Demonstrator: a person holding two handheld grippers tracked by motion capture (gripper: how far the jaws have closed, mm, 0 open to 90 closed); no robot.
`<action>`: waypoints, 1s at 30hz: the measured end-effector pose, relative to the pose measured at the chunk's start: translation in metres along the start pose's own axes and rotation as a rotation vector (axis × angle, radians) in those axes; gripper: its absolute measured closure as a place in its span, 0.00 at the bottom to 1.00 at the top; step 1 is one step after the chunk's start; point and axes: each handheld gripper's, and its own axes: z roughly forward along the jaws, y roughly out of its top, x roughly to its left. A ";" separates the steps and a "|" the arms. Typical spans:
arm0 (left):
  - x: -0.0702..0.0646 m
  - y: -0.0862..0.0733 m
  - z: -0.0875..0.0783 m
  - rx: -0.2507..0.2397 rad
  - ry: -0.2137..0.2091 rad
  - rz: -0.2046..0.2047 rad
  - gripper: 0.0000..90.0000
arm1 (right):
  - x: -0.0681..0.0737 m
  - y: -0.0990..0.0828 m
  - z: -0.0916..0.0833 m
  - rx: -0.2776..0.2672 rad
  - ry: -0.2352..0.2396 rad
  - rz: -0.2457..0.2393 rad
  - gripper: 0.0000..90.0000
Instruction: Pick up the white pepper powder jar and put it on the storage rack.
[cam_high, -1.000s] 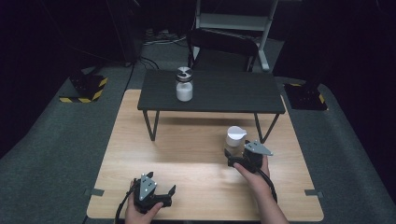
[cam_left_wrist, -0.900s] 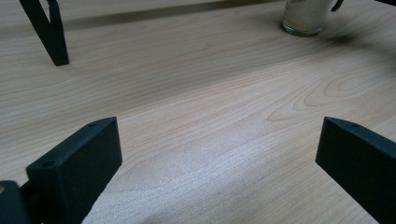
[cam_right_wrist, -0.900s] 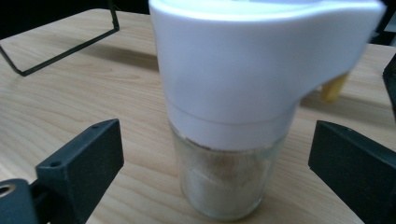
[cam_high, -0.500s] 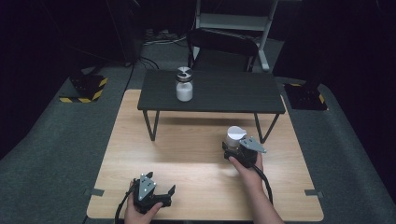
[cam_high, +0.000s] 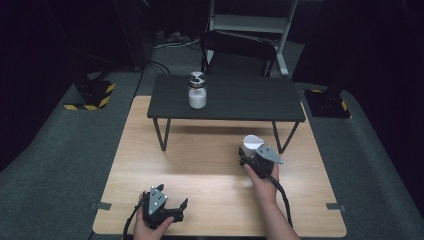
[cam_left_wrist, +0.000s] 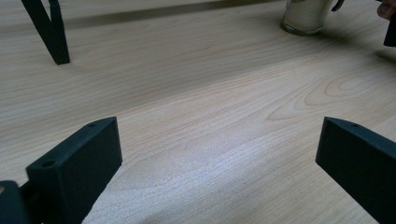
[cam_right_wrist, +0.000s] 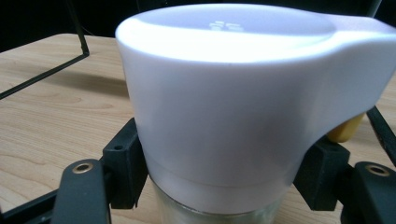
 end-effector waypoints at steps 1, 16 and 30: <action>0.000 0.000 0.000 -0.001 -0.001 -0.001 0.01 | 0.000 0.000 0.000 0.001 0.000 -0.001 0.34; 0.000 0.000 0.000 0.001 -0.001 0.007 0.01 | -0.001 0.006 -0.012 0.005 0.036 -0.043 0.34; -0.002 -0.001 0.000 0.002 0.002 0.015 0.01 | -0.005 0.009 -0.047 -0.053 0.053 -0.049 0.34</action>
